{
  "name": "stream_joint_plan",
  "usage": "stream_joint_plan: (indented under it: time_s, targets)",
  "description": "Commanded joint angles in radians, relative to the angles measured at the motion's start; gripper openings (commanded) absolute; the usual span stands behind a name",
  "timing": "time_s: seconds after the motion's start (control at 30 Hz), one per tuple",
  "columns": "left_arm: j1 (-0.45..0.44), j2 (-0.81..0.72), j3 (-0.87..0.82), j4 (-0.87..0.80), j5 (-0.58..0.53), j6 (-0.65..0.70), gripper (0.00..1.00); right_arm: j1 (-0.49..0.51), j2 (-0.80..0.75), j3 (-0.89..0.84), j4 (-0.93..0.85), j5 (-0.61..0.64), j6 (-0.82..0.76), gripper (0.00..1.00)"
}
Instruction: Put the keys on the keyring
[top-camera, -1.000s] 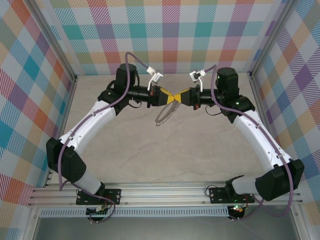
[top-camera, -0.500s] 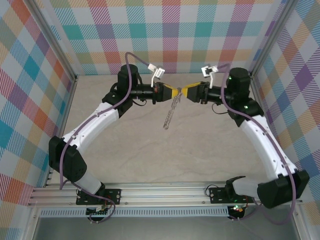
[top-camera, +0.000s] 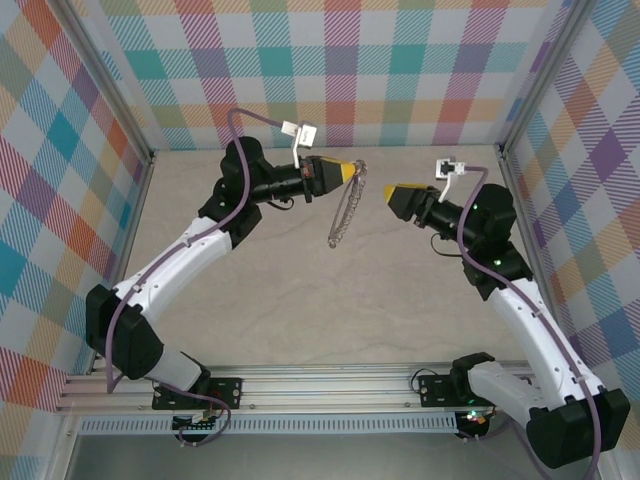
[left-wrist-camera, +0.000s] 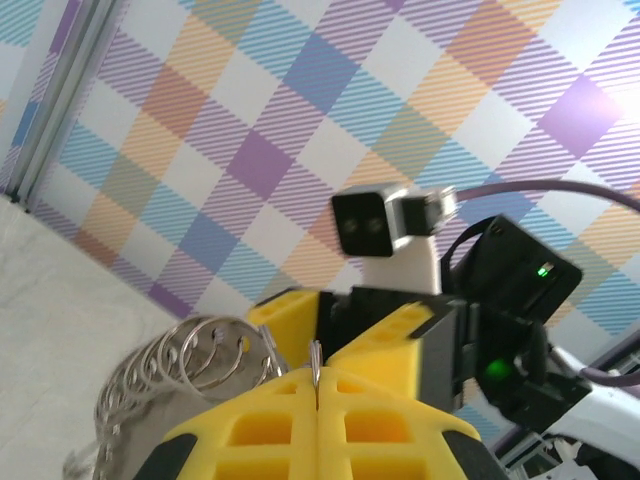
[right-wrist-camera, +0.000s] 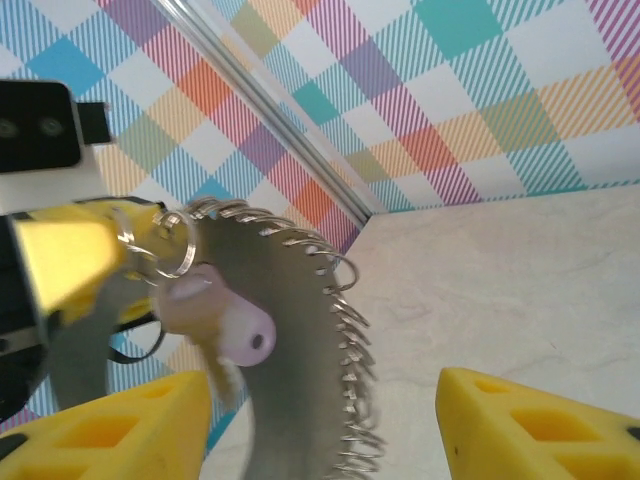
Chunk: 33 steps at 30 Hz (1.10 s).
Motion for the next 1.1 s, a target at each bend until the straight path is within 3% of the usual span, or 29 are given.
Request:
stream_joint_plan:
  time_s: [0.0, 0.37, 0.8, 0.93, 1.07]
  targets:
    - [-0.019, -0.044, -0.025, 0.093, -0.063, -0.045, 0.00, 0.041, -0.003, 0.007, 0.124, 0.010, 0.022, 0.61]
    - [-0.039, -0.054, -0.050, 0.108, -0.115, -0.074, 0.00, 0.152, 0.052, 0.040, 0.124, 0.044, -0.047, 0.62]
    - [-0.053, -0.062, -0.054, 0.113, -0.117, -0.076, 0.00, 0.185, 0.124, 0.095, 0.118, 0.078, -0.086, 0.57]
    - [-0.058, -0.061, -0.054, 0.114, -0.117, -0.076, 0.00, 0.188, 0.150, 0.119, 0.112, 0.085, -0.095, 0.50]
    - [-0.058, -0.065, -0.060, 0.116, -0.143, -0.076, 0.00, 0.193, 0.165, 0.142, 0.078, 0.079, -0.111, 0.27]
